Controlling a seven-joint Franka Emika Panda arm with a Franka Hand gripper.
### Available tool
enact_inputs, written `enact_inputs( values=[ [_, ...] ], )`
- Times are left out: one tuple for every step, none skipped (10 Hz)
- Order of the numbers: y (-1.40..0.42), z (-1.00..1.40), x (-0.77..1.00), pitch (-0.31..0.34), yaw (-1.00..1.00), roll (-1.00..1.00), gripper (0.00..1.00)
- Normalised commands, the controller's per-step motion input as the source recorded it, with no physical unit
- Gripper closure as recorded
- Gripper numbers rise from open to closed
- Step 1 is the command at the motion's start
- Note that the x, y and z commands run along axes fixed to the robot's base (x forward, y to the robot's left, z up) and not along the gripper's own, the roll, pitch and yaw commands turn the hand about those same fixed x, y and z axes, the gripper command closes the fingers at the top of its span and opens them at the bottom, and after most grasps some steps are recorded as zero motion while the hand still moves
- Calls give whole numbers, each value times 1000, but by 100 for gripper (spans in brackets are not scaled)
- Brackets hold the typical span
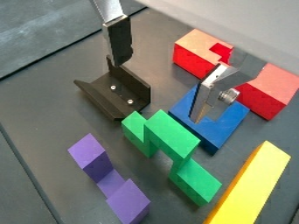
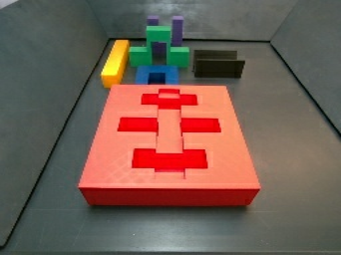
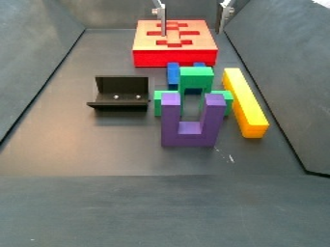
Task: Pick up the purple object. Move up. Move to above the board. Insert the purple object.
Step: Pick up the purple object.
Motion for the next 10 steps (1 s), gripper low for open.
enact_inputs(
  values=[
    [0,-169,0,-19,0,-74,0],
    [0,0,0,0,0,-10,0],
    [0,-77,-40,0,-14,0,0],
    [-71,-220,0,-31,-26,-27,0],
    [0,-83,0,0,0,0,0],
    [109,0,94,10,0,13,0],
    [537,43,451,64,-40,0,0],
    [711,157,606,50,-106,0,0],
    [689,154,683,50,-80,0,0],
    [683,100,786,46,-6,0,0]
  ],
)
